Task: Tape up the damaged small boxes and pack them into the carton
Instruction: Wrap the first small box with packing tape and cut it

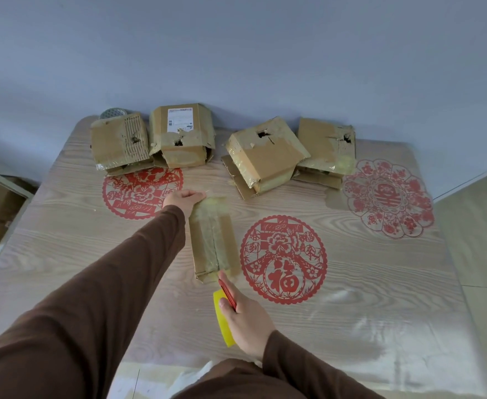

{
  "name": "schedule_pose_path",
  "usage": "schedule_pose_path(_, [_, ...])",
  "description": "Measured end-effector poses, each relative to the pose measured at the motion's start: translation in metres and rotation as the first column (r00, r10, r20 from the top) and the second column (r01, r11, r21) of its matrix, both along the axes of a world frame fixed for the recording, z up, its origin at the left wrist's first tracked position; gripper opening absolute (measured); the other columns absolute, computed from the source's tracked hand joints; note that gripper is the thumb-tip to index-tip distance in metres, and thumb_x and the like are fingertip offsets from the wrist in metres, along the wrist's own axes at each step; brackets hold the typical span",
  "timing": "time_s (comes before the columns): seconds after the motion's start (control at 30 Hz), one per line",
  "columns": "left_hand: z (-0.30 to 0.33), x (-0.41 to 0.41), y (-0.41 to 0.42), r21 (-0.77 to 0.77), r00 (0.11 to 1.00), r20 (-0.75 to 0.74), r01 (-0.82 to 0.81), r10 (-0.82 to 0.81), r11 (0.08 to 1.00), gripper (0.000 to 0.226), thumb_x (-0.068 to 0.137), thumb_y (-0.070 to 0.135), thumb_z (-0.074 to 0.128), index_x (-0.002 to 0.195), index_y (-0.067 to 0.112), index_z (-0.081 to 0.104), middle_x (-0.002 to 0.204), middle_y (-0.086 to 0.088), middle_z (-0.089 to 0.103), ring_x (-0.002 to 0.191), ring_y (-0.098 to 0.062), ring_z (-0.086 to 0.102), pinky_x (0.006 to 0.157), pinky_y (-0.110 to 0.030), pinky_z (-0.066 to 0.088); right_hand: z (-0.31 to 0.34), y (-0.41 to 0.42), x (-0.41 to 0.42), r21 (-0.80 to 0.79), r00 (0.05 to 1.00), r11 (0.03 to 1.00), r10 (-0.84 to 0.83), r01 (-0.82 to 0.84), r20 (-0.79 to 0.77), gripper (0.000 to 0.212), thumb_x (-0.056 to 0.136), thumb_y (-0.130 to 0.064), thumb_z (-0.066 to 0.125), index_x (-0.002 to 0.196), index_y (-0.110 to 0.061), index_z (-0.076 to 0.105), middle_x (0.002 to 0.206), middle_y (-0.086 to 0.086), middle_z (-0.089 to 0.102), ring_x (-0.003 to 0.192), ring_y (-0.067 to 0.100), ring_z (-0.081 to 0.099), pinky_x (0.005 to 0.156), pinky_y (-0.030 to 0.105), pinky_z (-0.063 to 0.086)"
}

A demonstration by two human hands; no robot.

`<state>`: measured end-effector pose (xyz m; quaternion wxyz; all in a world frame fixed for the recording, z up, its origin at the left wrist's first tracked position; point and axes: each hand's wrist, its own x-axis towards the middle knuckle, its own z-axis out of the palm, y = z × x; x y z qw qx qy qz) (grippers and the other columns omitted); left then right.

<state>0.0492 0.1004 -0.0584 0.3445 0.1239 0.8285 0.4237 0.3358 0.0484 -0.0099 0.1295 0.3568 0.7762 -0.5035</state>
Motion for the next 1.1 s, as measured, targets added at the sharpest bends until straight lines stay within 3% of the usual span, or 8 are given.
schedule_pose_path(0.13, [-0.013, -0.006, 0.004, -0.132, 0.994, 0.104, -0.002, 0.016, 0.991, 0.046, 0.09, 0.042, 0.069, 0.115, 0.009, 0.052, 0.102, -0.009, 0.057, 0.089, -0.025, 0.054, 0.081, -0.034, 0.046, -0.004, -0.002, 0.001, -0.012, 0.999, 1.0, 0.026, -0.027, -0.02, 0.058, 0.109, -0.038, 0.031, 0.156, -0.05, -0.002, 0.088, -0.006, 0.061, 0.068, 0.004, 0.052, 0.062, 0.016, 0.037])
schedule_pose_path(0.23, [-0.007, -0.007, 0.006, -0.098, 0.965, -0.237, 0.087, -0.108, 0.991, 0.028, 0.09, 0.03, 0.07, 0.112, 0.021, 0.056, 0.109, 0.004, 0.056, 0.102, -0.019, 0.047, 0.091, -0.036, 0.041, -0.007, -0.002, 0.001, -0.01, 0.998, 0.999, 0.039, -0.04, -0.041, 0.058, 0.11, -0.038, 0.031, 0.156, -0.049, -0.003, 0.083, -0.007, 0.056, 0.068, 0.007, 0.051, 0.062, 0.02, 0.035])
schedule_pose_path(0.3, [0.004, -0.002, 0.004, -0.103, 0.826, -0.504, 0.233, -0.252, 0.967, 0.013, 0.092, 0.025, 0.066, 0.105, 0.027, 0.062, 0.104, 0.01, 0.062, 0.103, -0.017, 0.05, 0.09, -0.037, 0.041, -0.009, -0.002, 0.002, -0.006, 0.998, 0.999, 0.046, -0.046, -0.05, 0.059, 0.11, -0.038, 0.031, 0.155, -0.049, -0.004, 0.091, -0.001, 0.061, 0.072, 0.01, 0.053, 0.064, 0.021, 0.035])
schedule_pose_path(0.5, [0.008, 0.011, -0.012, -0.173, 0.714, -0.529, 0.439, -0.459, 0.882, 0.034, 0.104, 0.046, 0.044, 0.094, 0.021, 0.066, 0.076, 0.001, 0.064, 0.076, -0.026, 0.063, 0.064, -0.032, 0.046, -0.017, -0.002, 0.003, -0.01, 0.997, 0.999, 0.038, -0.039, -0.062, 0.06, 0.109, -0.038, 0.031, 0.156, -0.048, -0.004, 0.071, -0.012, 0.05, 0.065, 0.006, 0.049, 0.064, 0.021, 0.037])
schedule_pose_path(0.77, [0.008, 0.012, -0.011, -0.41, 0.63, -0.464, 0.47, -0.622, 0.782, 0.055, 0.095, 0.068, 0.038, 0.114, 0.022, 0.063, 0.108, -0.004, 0.067, 0.106, -0.028, 0.062, 0.087, -0.04, 0.051, -0.039, -0.004, 0.008, -0.055, 0.99, 0.997, 0.043, -0.051, -0.137, 0.068, 0.108, -0.04, 0.036, 0.149, -0.061, -0.014, 0.132, 0.008, 0.062, 0.106, 0.02, 0.064, 0.095, 0.035, 0.05])
schedule_pose_path(0.87, [0.002, 0.018, -0.031, -0.396, 0.478, -0.598, 0.522, -0.643, 0.756, 0.085, 0.088, 0.079, 0.03, 0.155, 0.026, 0.029, 0.162, -0.009, 0.026, 0.152, -0.031, 0.018, 0.122, -0.052, 0.018, -0.038, -0.004, 0.011, -0.066, 0.988, 0.997, 0.038, -0.048, -0.15, 0.067, 0.108, -0.041, 0.036, 0.147, -0.064, -0.013, 0.135, 0.005, 0.062, 0.107, 0.018, 0.065, 0.096, 0.033, 0.051])
schedule_pose_path(1.0, [0.006, 0.03, -0.084, -0.315, 0.337, -0.657, 0.69, -0.674, 0.652, 0.114, 0.072, 0.096, 0.032, 0.16, 0.028, 0.01, 0.168, -0.012, -0.006, 0.155, -0.03, -0.01, 0.123, -0.057, 0.002, -0.033, 0.002, 0.016, -0.082, 0.979, 0.997, -0.023, 0.007, -0.201, 0.059, 0.108, -0.042, 0.036, 0.15, -0.064, 0.001, 0.14, -0.016, 0.053, 0.119, 0.001, 0.055, 0.101, 0.018, 0.04])
schedule_pose_path(1.1, [0.001, 0.049, -0.114, -0.463, 0.218, -0.573, 0.71, -0.79, 0.531, 0.122, 0.064, 0.092, 0.049, 0.161, 0.03, 0.007, 0.168, -0.006, -0.009, 0.154, -0.025, -0.018, 0.123, -0.057, -0.003, -0.032, 0.003, 0.017, -0.071, 0.972, 0.997, -0.056, 0.041, -0.227, 0.055, 0.108, -0.041, 0.037, 0.15, -0.063, 0.01, 0.115, -0.025, 0.048, 0.104, -0.012, 0.048, 0.093, 0.015, 0.036])
